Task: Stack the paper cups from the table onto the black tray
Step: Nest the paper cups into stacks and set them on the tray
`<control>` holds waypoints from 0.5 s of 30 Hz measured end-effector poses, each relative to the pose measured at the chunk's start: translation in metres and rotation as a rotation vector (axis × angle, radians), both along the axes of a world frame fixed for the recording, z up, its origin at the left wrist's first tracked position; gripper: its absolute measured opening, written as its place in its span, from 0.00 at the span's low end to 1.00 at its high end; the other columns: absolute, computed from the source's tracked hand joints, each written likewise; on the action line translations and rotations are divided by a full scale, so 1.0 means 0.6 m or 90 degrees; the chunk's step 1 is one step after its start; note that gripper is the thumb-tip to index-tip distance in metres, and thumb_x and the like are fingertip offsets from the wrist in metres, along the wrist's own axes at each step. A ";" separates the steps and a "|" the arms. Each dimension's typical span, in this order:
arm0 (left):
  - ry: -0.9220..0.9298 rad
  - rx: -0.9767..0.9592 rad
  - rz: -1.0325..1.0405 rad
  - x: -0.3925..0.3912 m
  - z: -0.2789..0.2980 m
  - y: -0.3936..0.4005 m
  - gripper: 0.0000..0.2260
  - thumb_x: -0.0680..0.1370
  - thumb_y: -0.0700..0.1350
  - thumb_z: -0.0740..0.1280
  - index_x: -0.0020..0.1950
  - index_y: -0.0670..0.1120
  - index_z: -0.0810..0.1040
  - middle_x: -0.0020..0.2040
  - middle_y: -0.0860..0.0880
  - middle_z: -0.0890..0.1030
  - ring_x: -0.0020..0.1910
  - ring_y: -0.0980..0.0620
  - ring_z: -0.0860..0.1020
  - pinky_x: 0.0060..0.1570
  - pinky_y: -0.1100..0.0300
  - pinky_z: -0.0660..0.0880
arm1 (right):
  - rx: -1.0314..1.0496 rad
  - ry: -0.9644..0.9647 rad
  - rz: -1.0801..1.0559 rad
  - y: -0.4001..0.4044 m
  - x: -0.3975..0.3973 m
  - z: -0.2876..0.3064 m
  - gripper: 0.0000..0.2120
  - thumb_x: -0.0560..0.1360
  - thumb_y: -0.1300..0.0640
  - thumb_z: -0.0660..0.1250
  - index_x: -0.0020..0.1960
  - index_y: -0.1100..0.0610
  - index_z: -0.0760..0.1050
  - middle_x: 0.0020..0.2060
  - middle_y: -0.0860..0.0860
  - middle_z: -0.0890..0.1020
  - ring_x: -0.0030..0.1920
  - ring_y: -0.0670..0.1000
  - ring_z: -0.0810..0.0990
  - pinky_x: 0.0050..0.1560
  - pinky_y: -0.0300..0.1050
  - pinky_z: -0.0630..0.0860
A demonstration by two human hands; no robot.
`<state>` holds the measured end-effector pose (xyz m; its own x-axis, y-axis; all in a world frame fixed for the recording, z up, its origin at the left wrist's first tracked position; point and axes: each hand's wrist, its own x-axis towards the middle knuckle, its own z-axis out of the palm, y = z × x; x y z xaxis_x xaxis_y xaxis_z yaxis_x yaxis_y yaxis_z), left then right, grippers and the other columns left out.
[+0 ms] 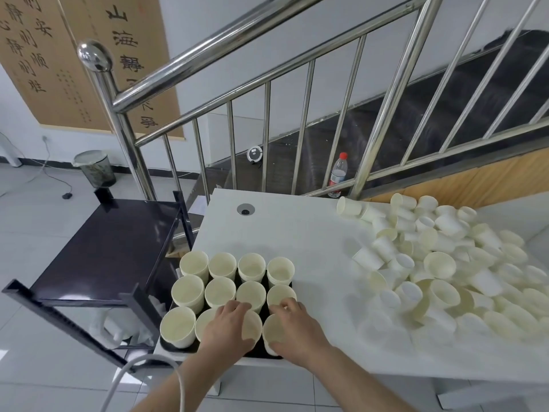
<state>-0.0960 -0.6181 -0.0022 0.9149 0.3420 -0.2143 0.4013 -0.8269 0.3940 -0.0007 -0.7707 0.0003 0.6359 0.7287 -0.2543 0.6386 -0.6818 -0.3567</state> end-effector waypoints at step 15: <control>0.027 0.033 0.011 0.001 -0.014 -0.005 0.26 0.73 0.50 0.69 0.70 0.55 0.64 0.66 0.55 0.67 0.65 0.52 0.67 0.54 0.59 0.72 | 0.001 0.012 0.019 -0.005 0.000 -0.020 0.29 0.74 0.52 0.68 0.73 0.51 0.64 0.65 0.48 0.64 0.65 0.51 0.66 0.56 0.47 0.74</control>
